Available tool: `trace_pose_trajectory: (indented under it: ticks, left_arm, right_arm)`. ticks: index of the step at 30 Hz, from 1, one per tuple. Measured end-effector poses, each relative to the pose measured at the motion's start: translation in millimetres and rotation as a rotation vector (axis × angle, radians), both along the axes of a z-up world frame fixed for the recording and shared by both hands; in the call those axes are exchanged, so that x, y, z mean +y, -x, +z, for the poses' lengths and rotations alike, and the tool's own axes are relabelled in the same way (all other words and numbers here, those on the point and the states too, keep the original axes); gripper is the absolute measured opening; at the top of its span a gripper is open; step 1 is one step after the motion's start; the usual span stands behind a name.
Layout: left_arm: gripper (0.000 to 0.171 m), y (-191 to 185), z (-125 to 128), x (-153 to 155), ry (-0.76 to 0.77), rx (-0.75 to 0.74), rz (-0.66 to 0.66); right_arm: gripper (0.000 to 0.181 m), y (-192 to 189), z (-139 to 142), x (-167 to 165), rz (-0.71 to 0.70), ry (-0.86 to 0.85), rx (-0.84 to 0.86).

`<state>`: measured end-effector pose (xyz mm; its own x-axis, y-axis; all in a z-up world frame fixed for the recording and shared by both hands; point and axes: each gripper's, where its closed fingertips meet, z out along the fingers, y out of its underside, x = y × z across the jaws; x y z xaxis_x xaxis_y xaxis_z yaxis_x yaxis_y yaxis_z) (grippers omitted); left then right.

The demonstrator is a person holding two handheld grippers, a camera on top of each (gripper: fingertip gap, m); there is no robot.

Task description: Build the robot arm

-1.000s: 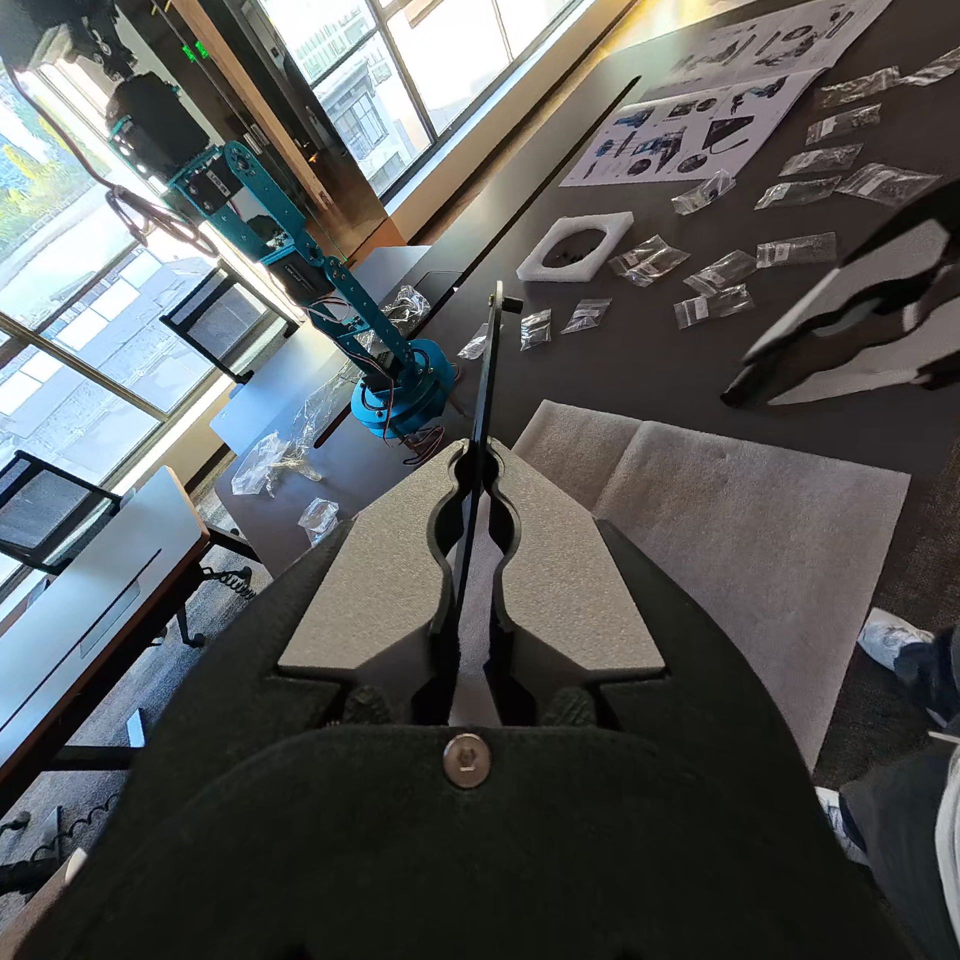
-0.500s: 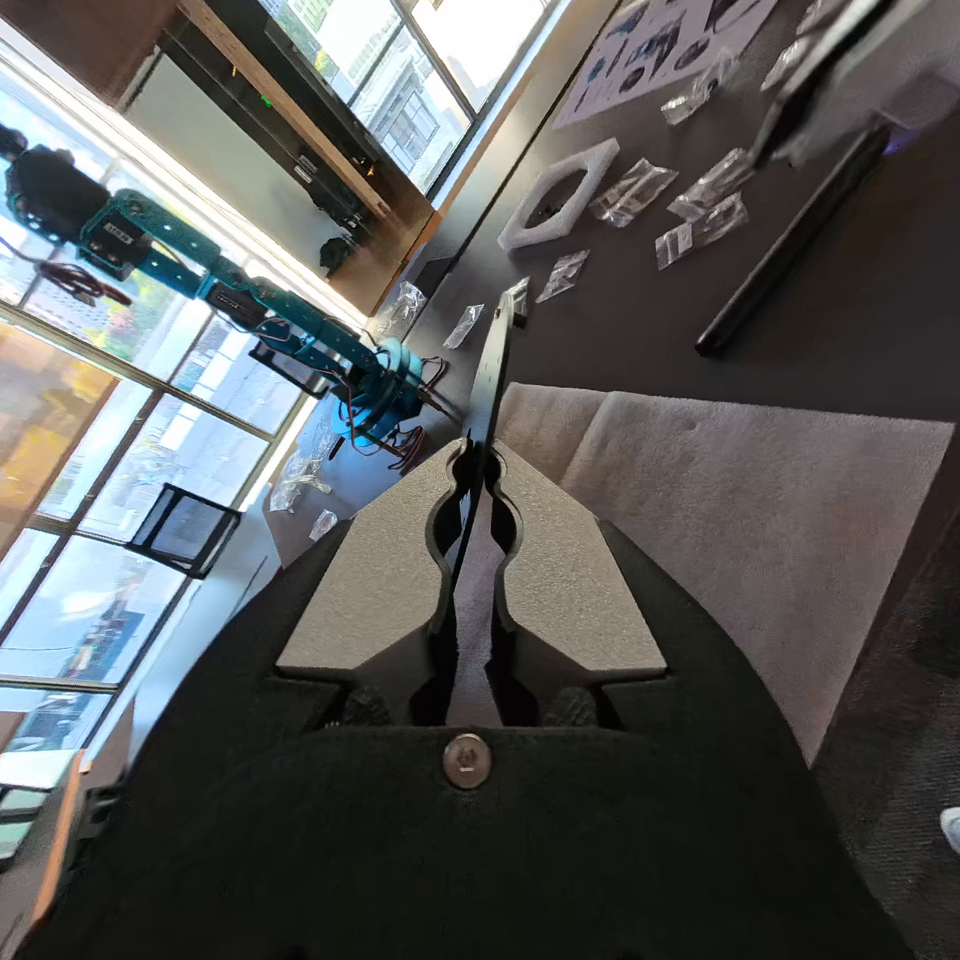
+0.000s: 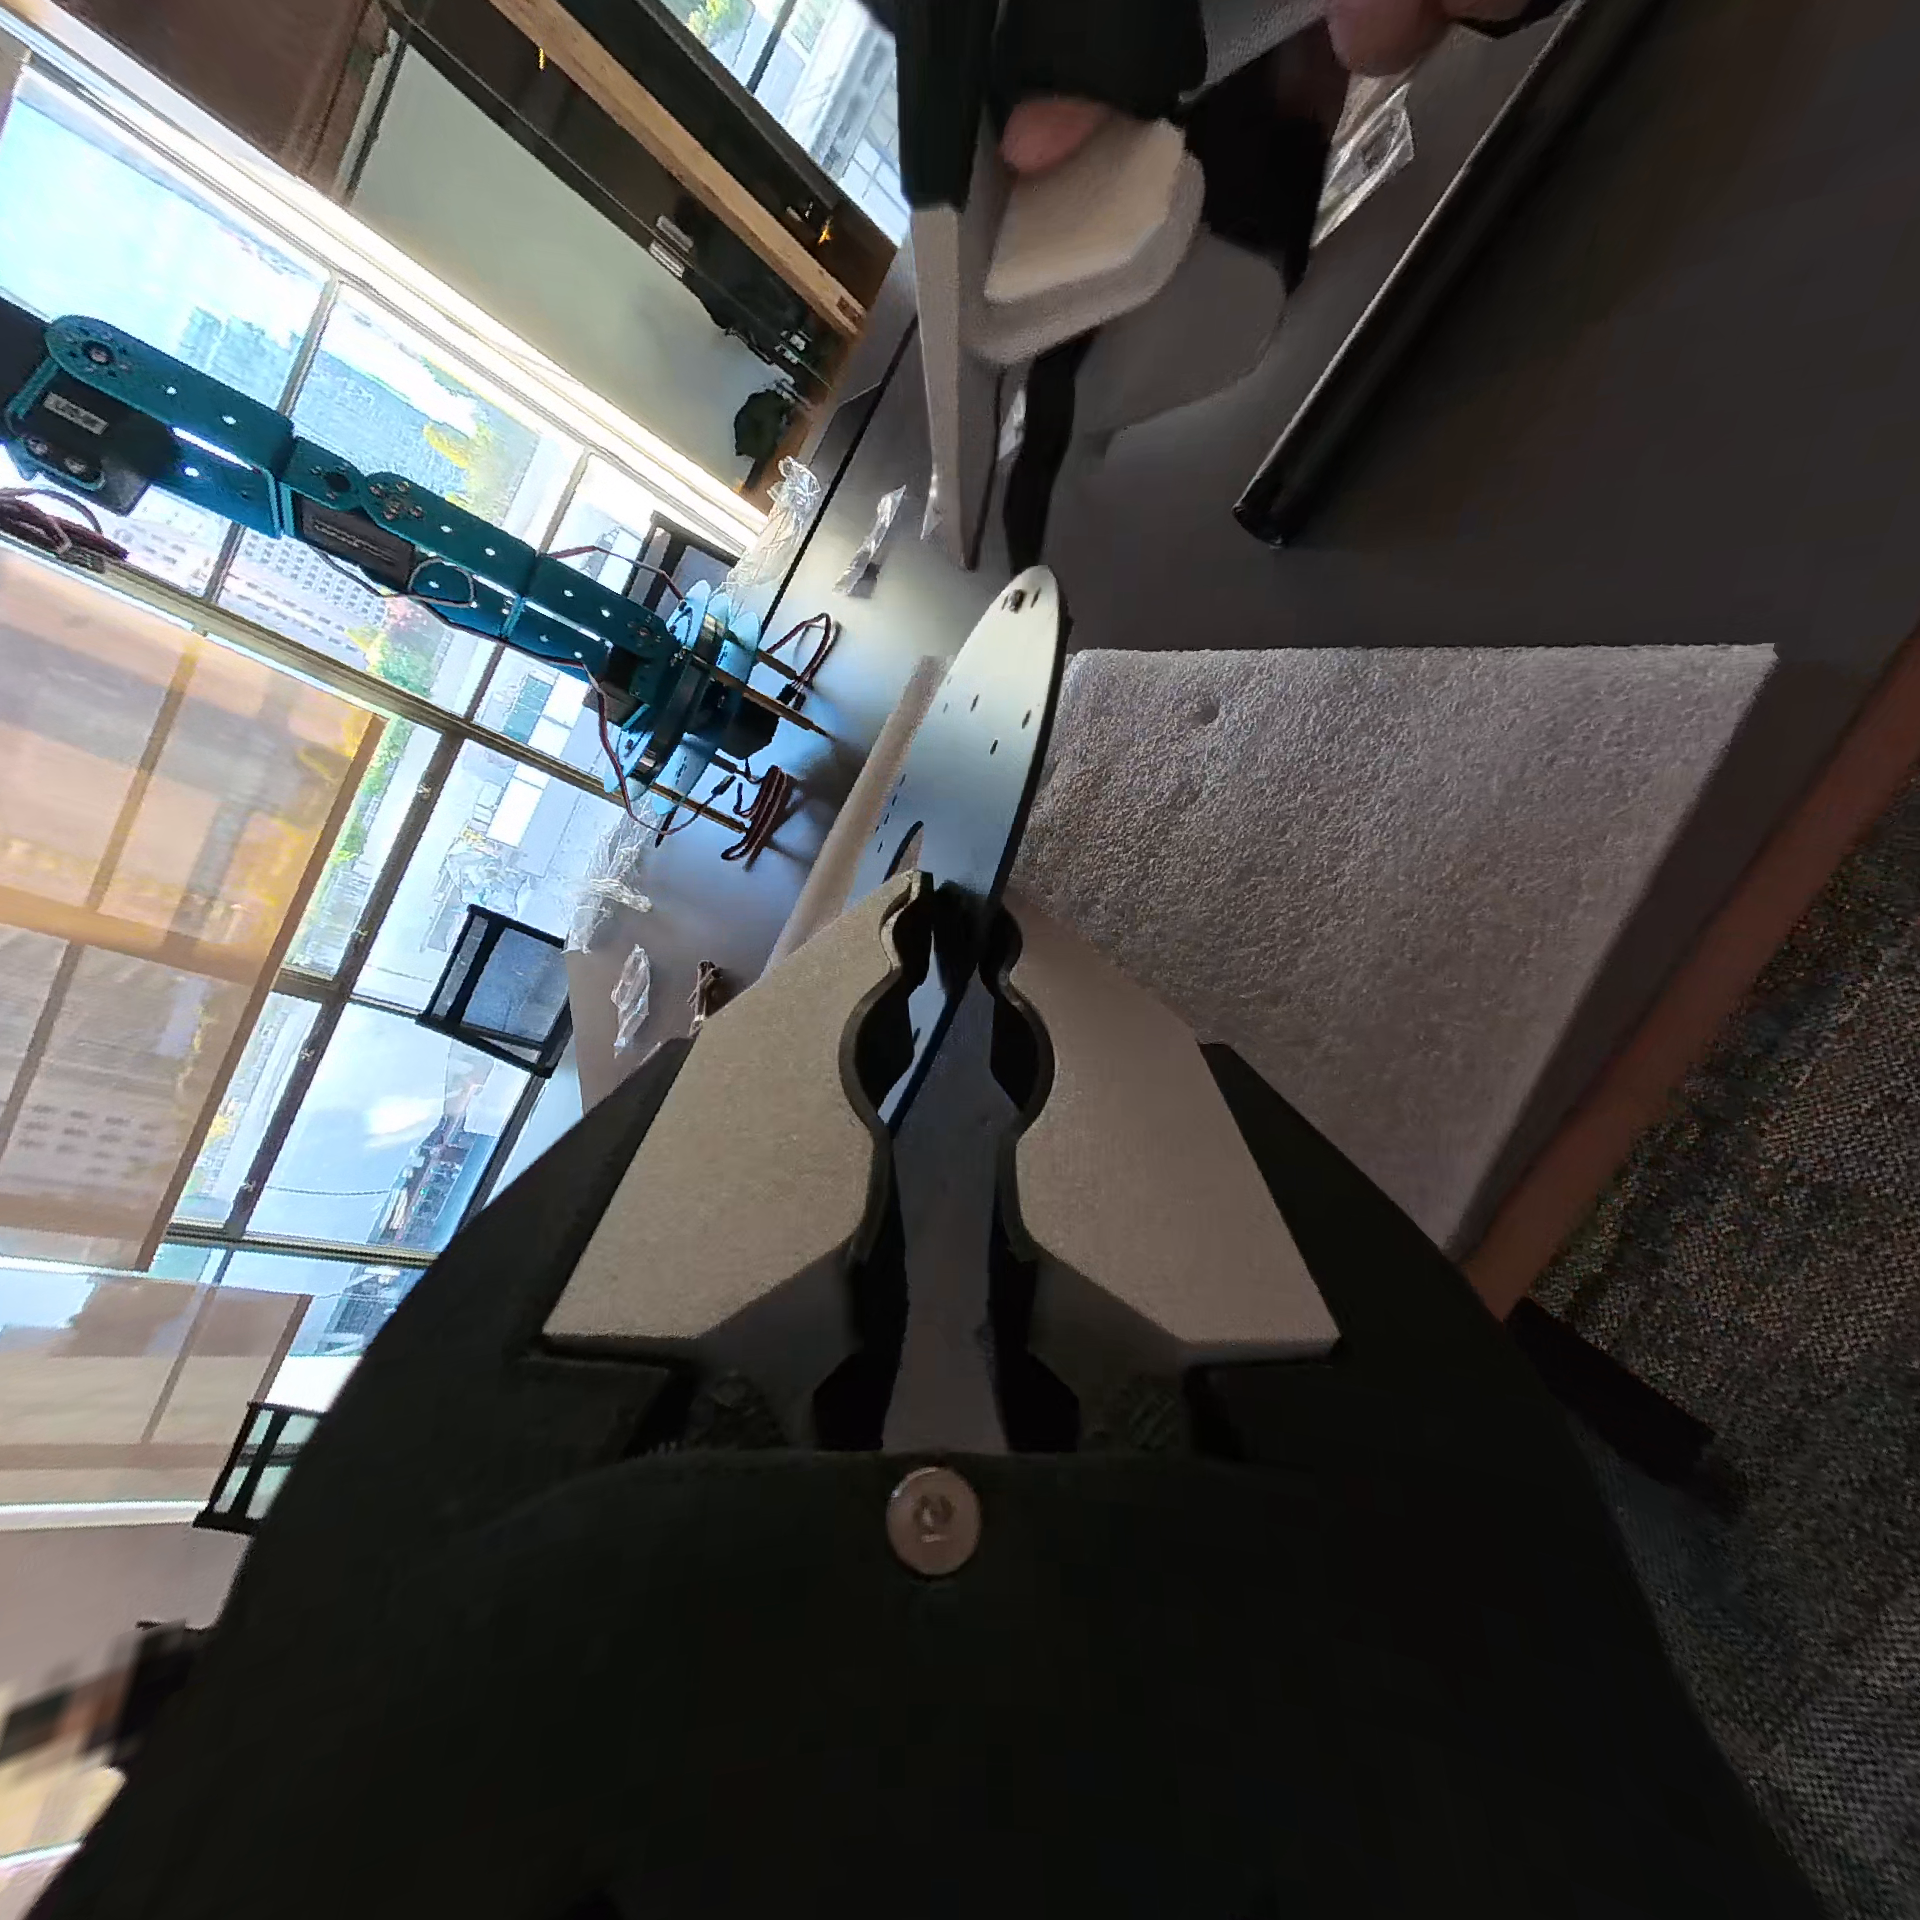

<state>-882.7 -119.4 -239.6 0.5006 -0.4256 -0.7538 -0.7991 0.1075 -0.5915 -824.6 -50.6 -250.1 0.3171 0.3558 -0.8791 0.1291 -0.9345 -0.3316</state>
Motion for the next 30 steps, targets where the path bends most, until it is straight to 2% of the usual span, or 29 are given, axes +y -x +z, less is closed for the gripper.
trace_pose_trajectory:
  ticks: [2, 4, 7, 9, 15, 19, 26, 30]
  left_arm:
    - [0.005, 1.5, 0.2, -2.2, -0.006, 0.003, -0.002]
    - [0.005, 2.6, 0.8, -3.6, -0.005, -0.004, -0.008]
    - [0.007, 3.9, -2.6, -4.3, 0.018, 0.001, -0.015]
    - [0.008, 3.9, -9.0, -6.3, 0.042, 0.009, -0.023]
    - [0.028, 6.2, -43.2, -8.9, 0.183, 0.022, 0.001]
    - [0.026, 6.0, -44.4, -9.6, 0.174, 0.037, -0.007]
    - [0.027, 6.4, -40.5, -8.7, 0.179, 0.002, -0.011]
    - [0.015, 8.4, -22.9, -11.5, 0.081, 0.046, -0.027]
  right_arm:
    - [0.023, 6.4, -5.6, -7.2, 0.044, 0.035, -0.019]
    - [0.016, 13.8, -0.4, -10.9, 0.062, 0.079, 0.035]
    - [0.008, 15.6, -10.6, -12.3, 0.079, 0.106, -0.008]
    - [0.007, 15.1, -17.7, -15.0, 0.099, 0.138, -0.043]
    - [0.003, 15.5, -24.0, -13.8, 0.101, 0.131, -0.12]
    - [0.005, 15.0, -30.7, -15.0, 0.117, 0.099, -0.188]
    - [0.006, 16.0, -24.1, -14.2, 0.13, 0.065, -0.211]
    - [0.007, 17.7, -17.3, -19.3, 0.148, 0.039, -0.201]
